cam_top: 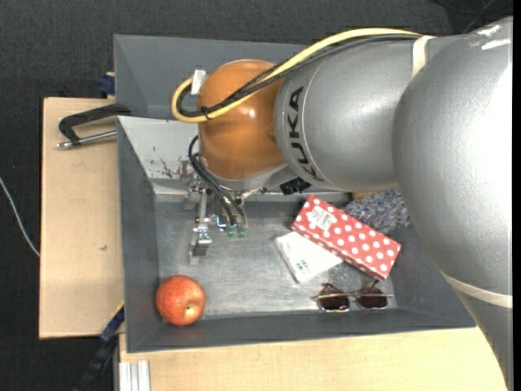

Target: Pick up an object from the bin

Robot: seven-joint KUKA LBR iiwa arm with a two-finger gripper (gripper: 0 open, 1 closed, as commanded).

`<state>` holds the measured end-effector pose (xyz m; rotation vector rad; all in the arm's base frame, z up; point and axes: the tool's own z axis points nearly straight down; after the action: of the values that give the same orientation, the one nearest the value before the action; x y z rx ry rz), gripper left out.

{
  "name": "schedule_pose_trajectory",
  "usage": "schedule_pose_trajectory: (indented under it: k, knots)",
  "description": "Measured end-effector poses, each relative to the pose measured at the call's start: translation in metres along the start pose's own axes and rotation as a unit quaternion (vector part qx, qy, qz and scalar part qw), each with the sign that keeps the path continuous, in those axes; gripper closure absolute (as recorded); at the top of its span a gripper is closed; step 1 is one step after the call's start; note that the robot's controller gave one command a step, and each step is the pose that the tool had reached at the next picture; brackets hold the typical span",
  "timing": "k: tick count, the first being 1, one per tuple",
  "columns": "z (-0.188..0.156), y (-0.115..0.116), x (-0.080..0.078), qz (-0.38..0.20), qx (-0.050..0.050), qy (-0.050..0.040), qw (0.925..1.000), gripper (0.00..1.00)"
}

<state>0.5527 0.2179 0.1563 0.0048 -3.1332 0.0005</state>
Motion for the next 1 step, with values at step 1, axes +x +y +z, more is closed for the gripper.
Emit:
schedule_pose_trajectory:
  k: [1]
  knots:
    - [-0.005,-0.0008,-0.0022,0.001,-0.001,-0.0042,1.0,0.0]
